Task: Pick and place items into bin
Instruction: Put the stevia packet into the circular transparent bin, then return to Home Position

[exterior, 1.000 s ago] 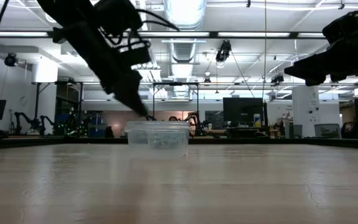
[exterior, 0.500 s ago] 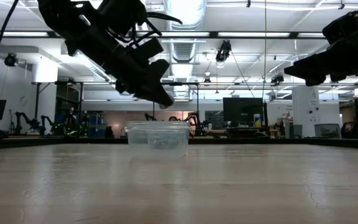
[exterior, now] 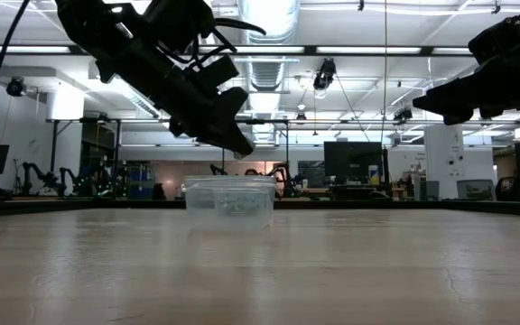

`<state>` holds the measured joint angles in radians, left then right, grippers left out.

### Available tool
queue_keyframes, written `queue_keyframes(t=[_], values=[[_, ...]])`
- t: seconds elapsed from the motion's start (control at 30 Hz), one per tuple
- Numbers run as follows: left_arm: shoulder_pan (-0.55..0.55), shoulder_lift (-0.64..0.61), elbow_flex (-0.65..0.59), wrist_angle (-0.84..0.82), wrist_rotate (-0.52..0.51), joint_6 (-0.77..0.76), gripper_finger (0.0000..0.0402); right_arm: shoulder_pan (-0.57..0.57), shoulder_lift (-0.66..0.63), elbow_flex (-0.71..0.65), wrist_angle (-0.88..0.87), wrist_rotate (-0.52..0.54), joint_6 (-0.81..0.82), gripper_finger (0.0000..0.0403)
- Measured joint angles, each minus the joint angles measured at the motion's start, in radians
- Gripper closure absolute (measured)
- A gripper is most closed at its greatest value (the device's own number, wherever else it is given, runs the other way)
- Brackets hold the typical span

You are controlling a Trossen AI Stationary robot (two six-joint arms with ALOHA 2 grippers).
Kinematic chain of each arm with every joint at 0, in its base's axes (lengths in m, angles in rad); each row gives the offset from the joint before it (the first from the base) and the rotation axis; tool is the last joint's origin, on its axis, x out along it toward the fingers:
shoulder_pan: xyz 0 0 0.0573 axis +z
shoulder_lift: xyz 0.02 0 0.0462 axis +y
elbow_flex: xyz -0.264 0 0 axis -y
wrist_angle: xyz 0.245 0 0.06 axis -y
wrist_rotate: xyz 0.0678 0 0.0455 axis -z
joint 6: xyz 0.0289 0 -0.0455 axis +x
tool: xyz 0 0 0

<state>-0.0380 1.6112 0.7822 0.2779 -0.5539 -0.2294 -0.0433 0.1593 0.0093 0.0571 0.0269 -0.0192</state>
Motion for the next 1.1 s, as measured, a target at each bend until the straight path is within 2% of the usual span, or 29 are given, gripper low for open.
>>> queue_keyframes(t=[0.17,0.5,0.6,0.93,1.1], values=[[0.0,0.0,0.0,-0.005,0.0,0.008,0.039,0.0,0.0,0.0,0.0,0.0,0.0,0.0206],[0.0,-0.001,0.0,-0.005,0.0,0.01,0.0292,0.0,0.0,0.0,0.0,0.0,0.0,0.0207],[0.0,-0.002,0.001,-0.005,0.001,0.044,0.0274,0.0,0.0,0.0,0.0,0.0,0.0,0.0207],[-0.005,-0.058,0.002,-0.034,0.036,0.179,0.0269,0.0,0.0,0.0,0.0,0.0,0.0,0.0206],[-0.005,-0.062,0.003,-0.026,0.036,0.184,0.0269,0.0,0.0,0.0,0.0,0.0,0.0,0.0207]])
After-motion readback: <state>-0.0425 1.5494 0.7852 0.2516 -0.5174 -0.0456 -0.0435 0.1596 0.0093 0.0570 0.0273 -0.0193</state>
